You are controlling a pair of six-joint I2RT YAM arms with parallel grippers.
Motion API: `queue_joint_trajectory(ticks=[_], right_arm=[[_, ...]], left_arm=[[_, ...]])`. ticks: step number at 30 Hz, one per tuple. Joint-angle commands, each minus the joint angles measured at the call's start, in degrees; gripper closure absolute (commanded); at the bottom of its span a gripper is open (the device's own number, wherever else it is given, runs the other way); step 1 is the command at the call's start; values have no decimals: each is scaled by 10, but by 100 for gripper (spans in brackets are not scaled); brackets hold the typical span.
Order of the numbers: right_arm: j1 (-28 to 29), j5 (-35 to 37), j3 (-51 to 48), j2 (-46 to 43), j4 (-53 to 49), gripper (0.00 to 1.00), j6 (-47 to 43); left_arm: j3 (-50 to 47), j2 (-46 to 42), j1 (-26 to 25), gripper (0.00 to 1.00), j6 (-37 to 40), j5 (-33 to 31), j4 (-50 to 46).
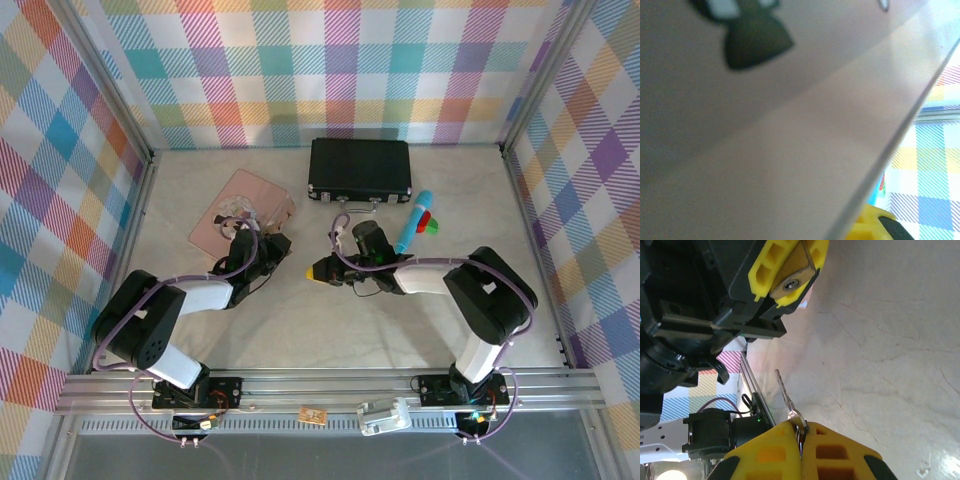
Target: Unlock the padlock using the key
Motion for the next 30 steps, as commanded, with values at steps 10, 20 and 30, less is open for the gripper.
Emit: queue_joint_trajectory(ticks=[10, 20, 30], right_arm=[[5, -26, 58, 43, 24, 100, 14], [7, -27, 59, 59, 50, 100, 32], [12, -25, 75, 69, 78, 100, 47]], left_arm=[[-6, -25, -14, 100, -4, 40, 63], [-8, -27, -15, 100, -6, 37, 72], [-17, -31, -14, 100, -7, 37, 79]])
